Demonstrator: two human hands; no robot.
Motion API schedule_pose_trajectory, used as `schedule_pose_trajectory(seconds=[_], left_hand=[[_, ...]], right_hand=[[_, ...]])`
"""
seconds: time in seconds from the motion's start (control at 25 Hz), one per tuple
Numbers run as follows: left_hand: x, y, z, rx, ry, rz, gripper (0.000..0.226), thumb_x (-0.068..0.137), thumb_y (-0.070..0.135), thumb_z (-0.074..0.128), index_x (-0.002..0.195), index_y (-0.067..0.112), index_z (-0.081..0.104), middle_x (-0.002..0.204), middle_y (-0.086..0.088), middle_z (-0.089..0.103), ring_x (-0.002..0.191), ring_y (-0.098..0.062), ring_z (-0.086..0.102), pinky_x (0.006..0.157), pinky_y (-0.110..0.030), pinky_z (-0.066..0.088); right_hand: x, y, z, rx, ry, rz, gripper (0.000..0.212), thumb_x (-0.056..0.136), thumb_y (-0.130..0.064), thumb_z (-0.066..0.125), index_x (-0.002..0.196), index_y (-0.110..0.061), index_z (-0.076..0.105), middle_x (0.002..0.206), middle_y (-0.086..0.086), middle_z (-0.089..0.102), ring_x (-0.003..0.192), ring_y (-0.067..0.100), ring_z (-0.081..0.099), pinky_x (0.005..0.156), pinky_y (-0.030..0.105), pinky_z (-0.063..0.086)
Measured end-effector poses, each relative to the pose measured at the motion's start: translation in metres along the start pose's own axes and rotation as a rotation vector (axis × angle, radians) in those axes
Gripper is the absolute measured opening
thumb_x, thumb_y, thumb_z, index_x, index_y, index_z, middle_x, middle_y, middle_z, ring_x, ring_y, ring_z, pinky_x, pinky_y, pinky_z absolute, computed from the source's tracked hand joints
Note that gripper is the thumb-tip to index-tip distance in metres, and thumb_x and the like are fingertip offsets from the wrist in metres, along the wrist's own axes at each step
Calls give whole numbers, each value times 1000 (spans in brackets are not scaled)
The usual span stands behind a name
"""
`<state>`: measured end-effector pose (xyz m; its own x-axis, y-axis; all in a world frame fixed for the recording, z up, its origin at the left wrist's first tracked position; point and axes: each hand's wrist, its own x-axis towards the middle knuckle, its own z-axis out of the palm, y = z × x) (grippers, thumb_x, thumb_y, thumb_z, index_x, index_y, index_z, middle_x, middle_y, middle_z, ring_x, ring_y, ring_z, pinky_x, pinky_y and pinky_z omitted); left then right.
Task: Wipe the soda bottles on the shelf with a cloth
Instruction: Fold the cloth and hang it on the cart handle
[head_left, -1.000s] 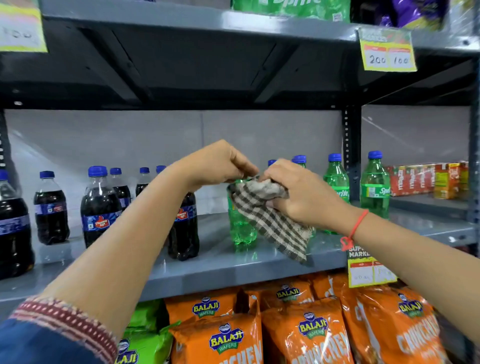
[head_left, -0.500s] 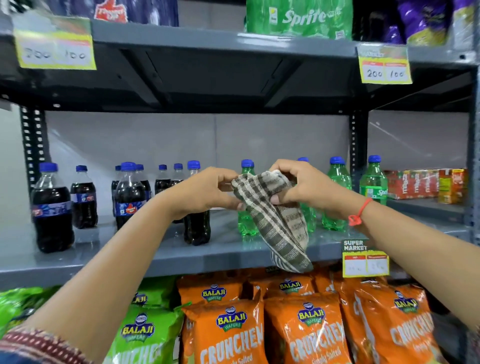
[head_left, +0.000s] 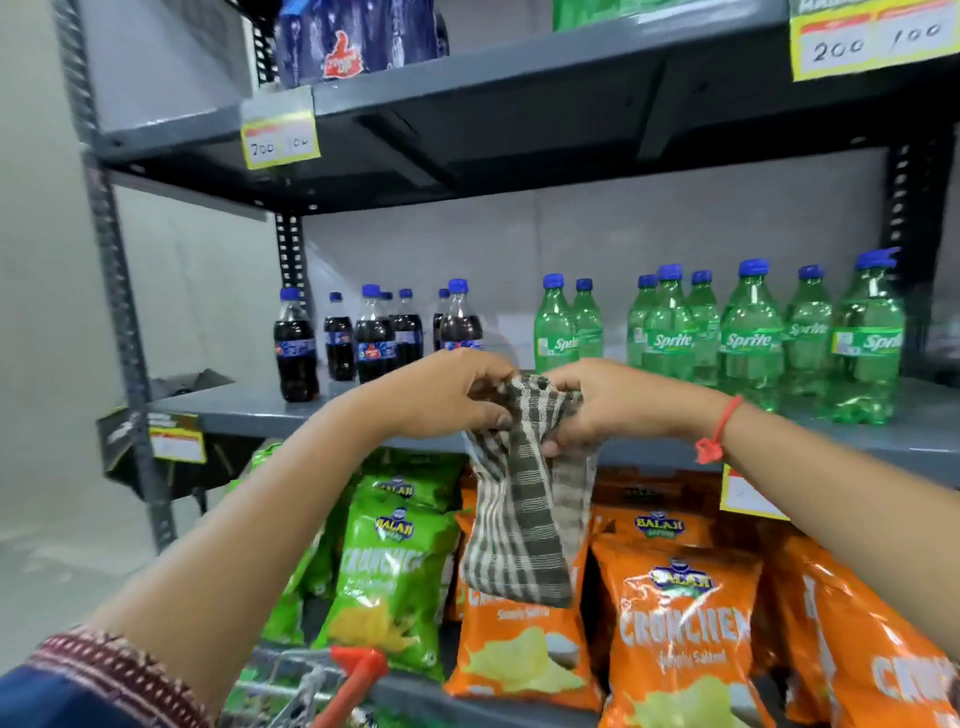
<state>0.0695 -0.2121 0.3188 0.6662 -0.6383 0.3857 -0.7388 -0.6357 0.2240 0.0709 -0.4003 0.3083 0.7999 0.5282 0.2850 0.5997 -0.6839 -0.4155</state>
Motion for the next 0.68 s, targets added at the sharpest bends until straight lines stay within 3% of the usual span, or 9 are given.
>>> schedule_pose_trajectory(seconds=[0.08, 0.16, 0.2, 0.36, 0.44, 0.52, 0.56, 0.64, 0.68], left_hand=[[-15, 2, -5, 120, -62, -96, 18, 81, 19, 60, 73, 33, 51, 70, 17, 55, 63, 8, 52, 61, -10, 39], [-28, 1, -10, 253, -126, -187, 5, 82, 23, 58, 79, 19, 56, 75, 5, 57, 68, -8, 53, 63, -24, 41], [-34, 0, -12, 303, -155, -223, 13, 82, 23, 57, 80, 10, 57, 75, 0, 56, 67, -15, 51, 63, -27, 39], [-56, -6, -14, 388, -259, -393, 21, 81, 25, 56, 76, 5, 53, 62, 1, 43, 51, -12, 37, 43, -17, 28], [-69, -10, -13, 376, -286, -473, 18, 80, 25, 58, 90, 10, 55, 63, 5, 44, 54, -10, 40, 47, -20, 31], [-82, -18, -12, 341, -342, -583, 37, 79, 25, 58, 113, 11, 52, 78, 6, 52, 69, -13, 51, 60, -25, 39], [-89, -23, -11, 345, -374, -608, 38, 79, 26, 58, 113, 11, 52, 86, 3, 53, 76, -16, 52, 64, -26, 40], [-104, -32, -8, 326, -410, -617, 13, 80, 23, 57, 76, 11, 53, 72, -1, 47, 60, -16, 43, 53, -23, 32], [-110, -37, -8, 264, -419, -640, 25, 80, 20, 57, 61, 13, 43, 61, 0, 38, 51, -14, 32, 46, -22, 25]], right_hand=[[0, -2, 7, -124, 35, -48, 26, 70, -12, 79, 88, -15, 61, 87, 2, 68, 78, 21, 63, 69, 32, 51], [-1, -8, 16, -163, 62, -92, 27, 70, -17, 79, 86, -23, 58, 91, 0, 68, 84, 21, 62, 71, 31, 50], [0, -12, 20, -152, 53, -113, 28, 71, -18, 79, 88, -25, 58, 94, 1, 69, 86, 22, 62, 73, 32, 50], [15, -26, 40, -173, -33, -134, 41, 74, -16, 76, 109, -24, 56, 108, 0, 62, 93, 23, 59, 77, 34, 49], [25, -33, 49, -254, -57, -143, 47, 73, -18, 78, 113, -22, 55, 107, 0, 55, 95, 21, 54, 72, 29, 43], [32, -40, 60, -265, -81, -147, 42, 71, -20, 79, 107, -21, 59, 96, 2, 56, 86, 18, 52, 60, 25, 38], [35, -43, 65, -256, -99, -160, 34, 70, -21, 79, 100, -20, 62, 89, 1, 57, 81, 17, 52, 52, 24, 36], [42, -46, 76, -251, -146, -195, 20, 70, -21, 79, 84, -22, 64, 78, 1, 60, 74, 17, 54, 46, 23, 34], [46, -48, 80, -252, -166, -205, 18, 70, -21, 79, 79, -23, 64, 74, 0, 61, 72, 17, 55, 49, 21, 37]])
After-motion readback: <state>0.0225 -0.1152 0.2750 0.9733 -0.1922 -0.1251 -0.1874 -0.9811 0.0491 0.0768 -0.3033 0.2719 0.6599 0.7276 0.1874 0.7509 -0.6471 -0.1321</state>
